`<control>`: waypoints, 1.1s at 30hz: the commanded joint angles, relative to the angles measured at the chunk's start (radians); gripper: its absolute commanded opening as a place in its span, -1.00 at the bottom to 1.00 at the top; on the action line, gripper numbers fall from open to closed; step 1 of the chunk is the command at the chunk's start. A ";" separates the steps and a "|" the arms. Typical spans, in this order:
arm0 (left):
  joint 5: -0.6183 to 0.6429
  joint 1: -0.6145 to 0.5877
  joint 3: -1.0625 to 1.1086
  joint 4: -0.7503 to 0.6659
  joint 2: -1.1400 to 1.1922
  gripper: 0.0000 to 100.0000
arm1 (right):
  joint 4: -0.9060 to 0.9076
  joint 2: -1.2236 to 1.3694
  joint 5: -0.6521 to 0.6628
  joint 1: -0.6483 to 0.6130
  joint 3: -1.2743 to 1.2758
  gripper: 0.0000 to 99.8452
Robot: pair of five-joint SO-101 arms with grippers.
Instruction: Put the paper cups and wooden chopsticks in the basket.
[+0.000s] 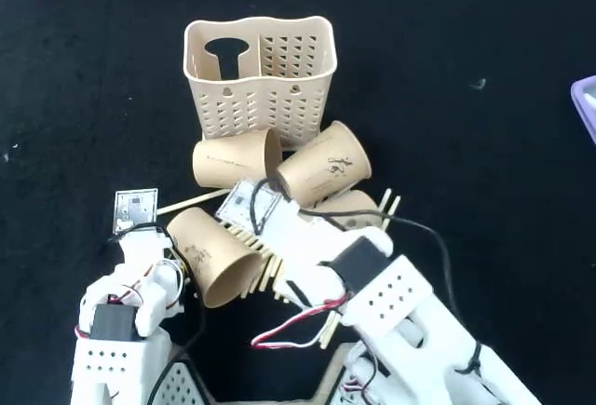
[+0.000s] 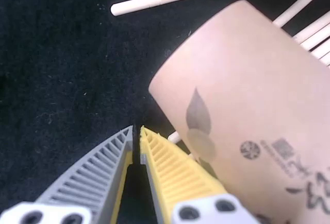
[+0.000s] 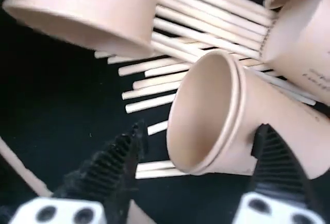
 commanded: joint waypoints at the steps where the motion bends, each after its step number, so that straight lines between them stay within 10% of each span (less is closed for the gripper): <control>1: 0.008 0.008 0.018 0.005 -0.005 -0.94 | -0.002 -0.015 0.058 0.124 0.005 -0.38; 6: 0.008 0.008 0.018 0.005 -0.005 -0.94 | 0.006 -0.016 0.190 0.341 0.012 -0.45; 12: 0.008 0.008 0.018 0.005 -0.005 -0.94 | -0.012 -0.065 0.230 0.496 0.005 -0.98; 24: 0.008 0.008 0.018 0.005 -0.005 -0.94 | 0.259 -0.567 0.373 0.786 -0.326 -0.98; 33: 0.008 0.008 0.018 0.005 -0.005 -0.94 | 0.060 -0.458 0.115 0.825 -0.651 -0.98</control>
